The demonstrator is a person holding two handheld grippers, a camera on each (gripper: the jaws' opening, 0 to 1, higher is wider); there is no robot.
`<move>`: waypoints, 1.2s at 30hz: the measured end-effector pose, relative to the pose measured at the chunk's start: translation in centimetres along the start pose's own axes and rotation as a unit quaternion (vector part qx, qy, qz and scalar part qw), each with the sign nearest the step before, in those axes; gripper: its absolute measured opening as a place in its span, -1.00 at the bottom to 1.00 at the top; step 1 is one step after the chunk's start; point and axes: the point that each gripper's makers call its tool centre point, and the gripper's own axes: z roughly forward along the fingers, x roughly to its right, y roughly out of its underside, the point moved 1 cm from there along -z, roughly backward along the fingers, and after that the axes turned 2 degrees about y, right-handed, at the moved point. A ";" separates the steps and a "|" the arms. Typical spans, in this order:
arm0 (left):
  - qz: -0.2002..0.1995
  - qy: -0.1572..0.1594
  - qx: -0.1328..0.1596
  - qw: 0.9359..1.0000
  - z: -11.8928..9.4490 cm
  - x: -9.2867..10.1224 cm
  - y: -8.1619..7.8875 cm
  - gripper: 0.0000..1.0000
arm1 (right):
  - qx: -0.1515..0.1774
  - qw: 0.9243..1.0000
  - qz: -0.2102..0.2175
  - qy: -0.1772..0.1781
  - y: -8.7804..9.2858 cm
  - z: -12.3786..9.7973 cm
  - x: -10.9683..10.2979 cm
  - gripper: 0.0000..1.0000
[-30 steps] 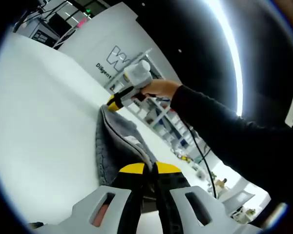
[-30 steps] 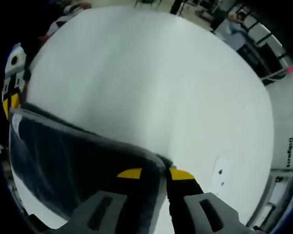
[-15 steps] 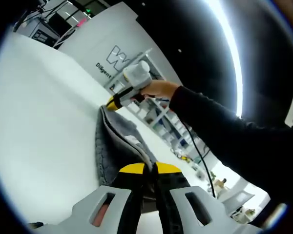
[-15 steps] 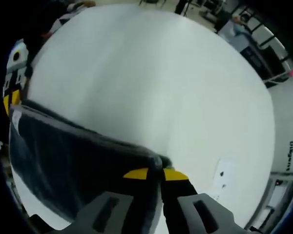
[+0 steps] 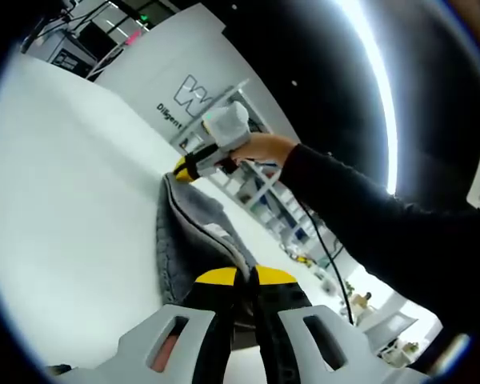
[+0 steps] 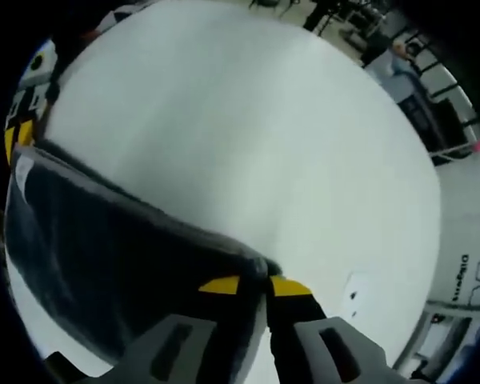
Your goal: Open the folded towel by lifting each exposed corner and separating the folded layers until the towel lies flat within the target outline without major curled edges
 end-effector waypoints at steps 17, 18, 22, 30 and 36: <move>0.001 -0.001 0.002 1.000 0.3 -0.3 -0.1 -0.90 | 0.029 0.999 0.028 0.012 -0.1 -2.0 -1.4 -0.97; 0.002 -0.001 0.002 1.000 0.3 -0.3 0.0 -0.90 | 0.030 0.999 0.025 0.013 -0.2 -1.9 -1.5 -0.97; 0.003 -0.001 0.002 1.000 0.1 -0.2 0.0 -0.90 | 0.036 0.999 0.003 0.024 -0.9 -1.4 -1.3 -0.88; 0.002 0.000 0.003 1.000 0.1 -0.1 0.0 -0.90 | 0.032 0.998 -0.055 0.020 -1.5 0.1 -2.1 -0.80; 0.001 0.000 0.003 1.000 0.0 0.0 0.1 -0.90 | 0.037 0.997 -0.060 0.020 -1.6 0.2 -2.2 -0.96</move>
